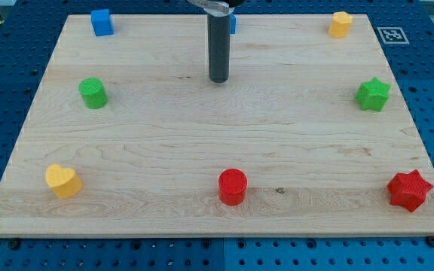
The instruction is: Push the arm left above the green circle
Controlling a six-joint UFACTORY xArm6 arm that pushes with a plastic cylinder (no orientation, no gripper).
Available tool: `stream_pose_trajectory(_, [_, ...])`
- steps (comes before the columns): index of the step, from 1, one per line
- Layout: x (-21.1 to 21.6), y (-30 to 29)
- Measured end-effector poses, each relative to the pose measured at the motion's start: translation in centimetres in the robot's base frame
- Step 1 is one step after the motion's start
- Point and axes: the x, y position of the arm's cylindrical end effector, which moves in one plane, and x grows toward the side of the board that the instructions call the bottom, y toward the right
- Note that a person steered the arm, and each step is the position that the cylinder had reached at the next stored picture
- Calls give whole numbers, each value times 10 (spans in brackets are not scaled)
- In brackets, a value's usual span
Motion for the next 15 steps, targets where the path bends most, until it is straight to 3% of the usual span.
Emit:
stream_pose_trajectory(5, [15,47])
stream_pose_trajectory(10, [50,50])
stream_pose_trajectory(12, [6,-14])
stream_pose_trajectory(13, [-20,-81])
stream_pose_trajectory(15, [-27,-236])
